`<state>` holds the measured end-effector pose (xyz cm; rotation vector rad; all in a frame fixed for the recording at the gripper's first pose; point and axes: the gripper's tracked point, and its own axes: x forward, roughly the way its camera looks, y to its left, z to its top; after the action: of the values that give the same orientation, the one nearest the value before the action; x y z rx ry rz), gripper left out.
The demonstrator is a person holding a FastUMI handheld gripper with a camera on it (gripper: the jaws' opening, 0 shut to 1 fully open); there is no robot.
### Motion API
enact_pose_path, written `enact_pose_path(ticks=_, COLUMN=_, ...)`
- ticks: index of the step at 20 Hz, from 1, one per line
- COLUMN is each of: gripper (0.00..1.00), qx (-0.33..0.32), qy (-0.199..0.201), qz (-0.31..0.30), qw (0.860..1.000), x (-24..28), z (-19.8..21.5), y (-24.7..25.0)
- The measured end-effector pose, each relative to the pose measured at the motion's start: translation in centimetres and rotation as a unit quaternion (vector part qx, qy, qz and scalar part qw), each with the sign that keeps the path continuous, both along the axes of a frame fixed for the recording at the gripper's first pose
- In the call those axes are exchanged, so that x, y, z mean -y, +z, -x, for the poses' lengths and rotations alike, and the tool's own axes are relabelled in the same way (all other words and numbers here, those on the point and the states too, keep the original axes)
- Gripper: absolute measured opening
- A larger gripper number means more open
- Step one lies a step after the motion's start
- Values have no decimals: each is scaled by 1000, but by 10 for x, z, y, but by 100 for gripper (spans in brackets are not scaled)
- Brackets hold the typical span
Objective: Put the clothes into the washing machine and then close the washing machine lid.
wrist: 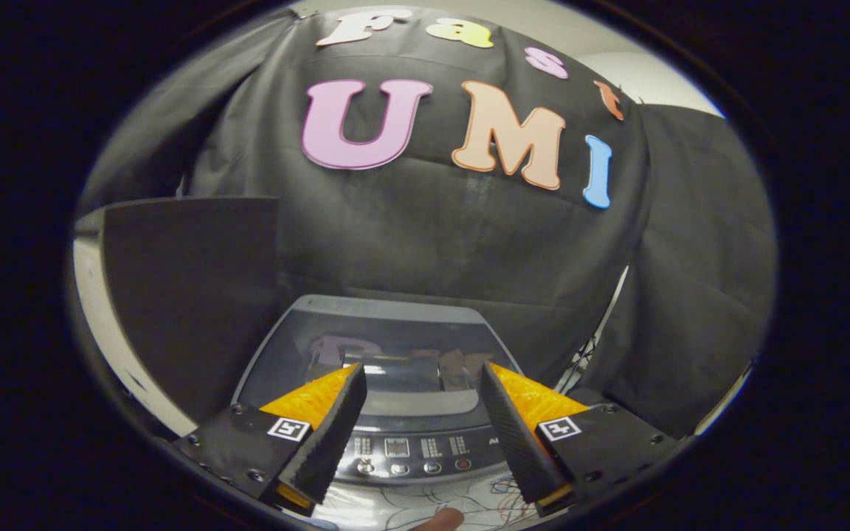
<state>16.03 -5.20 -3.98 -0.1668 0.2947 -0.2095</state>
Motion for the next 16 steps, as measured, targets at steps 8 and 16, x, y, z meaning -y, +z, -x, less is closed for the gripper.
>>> enact_pose_path(ticks=8, gripper=97, qx=53, qy=0, qz=-32, qw=998, x=-3, z=43, y=-7)
enact_pose_path(ticks=16, gripper=96, qx=102, qy=-11, qz=-23, qw=994, x=36, z=65, y=31)
